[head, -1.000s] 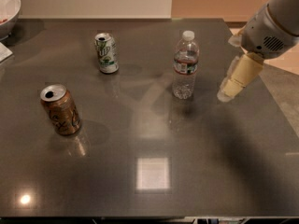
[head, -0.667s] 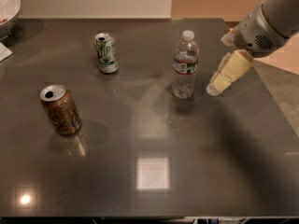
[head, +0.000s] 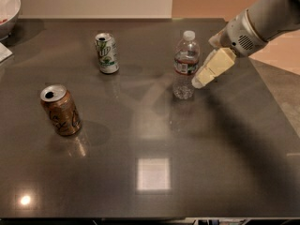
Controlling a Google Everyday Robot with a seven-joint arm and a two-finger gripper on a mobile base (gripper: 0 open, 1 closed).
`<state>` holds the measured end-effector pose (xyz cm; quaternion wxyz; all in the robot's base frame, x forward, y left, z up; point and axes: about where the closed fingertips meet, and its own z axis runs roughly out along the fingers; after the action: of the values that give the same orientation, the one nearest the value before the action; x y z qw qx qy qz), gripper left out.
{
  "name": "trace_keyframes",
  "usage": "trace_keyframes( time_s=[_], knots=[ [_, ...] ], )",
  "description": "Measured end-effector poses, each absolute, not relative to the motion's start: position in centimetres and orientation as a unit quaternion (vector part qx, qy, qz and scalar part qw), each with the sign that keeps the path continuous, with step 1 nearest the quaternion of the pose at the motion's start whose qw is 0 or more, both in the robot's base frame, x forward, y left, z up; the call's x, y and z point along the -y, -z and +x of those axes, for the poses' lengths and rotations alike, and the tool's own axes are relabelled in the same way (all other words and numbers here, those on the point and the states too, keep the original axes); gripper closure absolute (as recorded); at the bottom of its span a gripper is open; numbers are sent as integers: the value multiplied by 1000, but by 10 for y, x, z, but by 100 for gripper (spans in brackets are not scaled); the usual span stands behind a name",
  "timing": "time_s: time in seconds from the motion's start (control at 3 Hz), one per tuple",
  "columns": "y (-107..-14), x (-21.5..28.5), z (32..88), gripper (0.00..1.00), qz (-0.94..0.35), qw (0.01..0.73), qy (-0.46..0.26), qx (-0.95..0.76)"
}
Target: Move water bottle near 7up can
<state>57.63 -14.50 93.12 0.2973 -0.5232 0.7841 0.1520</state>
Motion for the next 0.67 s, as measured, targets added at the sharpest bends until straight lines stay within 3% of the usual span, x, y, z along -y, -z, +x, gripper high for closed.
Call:
trace_keyframes(
  time_s=[0.33, 0.67],
  knots=[
    [-925, 133, 590, 0, -518, 309, -171, -779],
    [-925, 123, 598, 17, -514, 317, -183, -776]
  ],
)
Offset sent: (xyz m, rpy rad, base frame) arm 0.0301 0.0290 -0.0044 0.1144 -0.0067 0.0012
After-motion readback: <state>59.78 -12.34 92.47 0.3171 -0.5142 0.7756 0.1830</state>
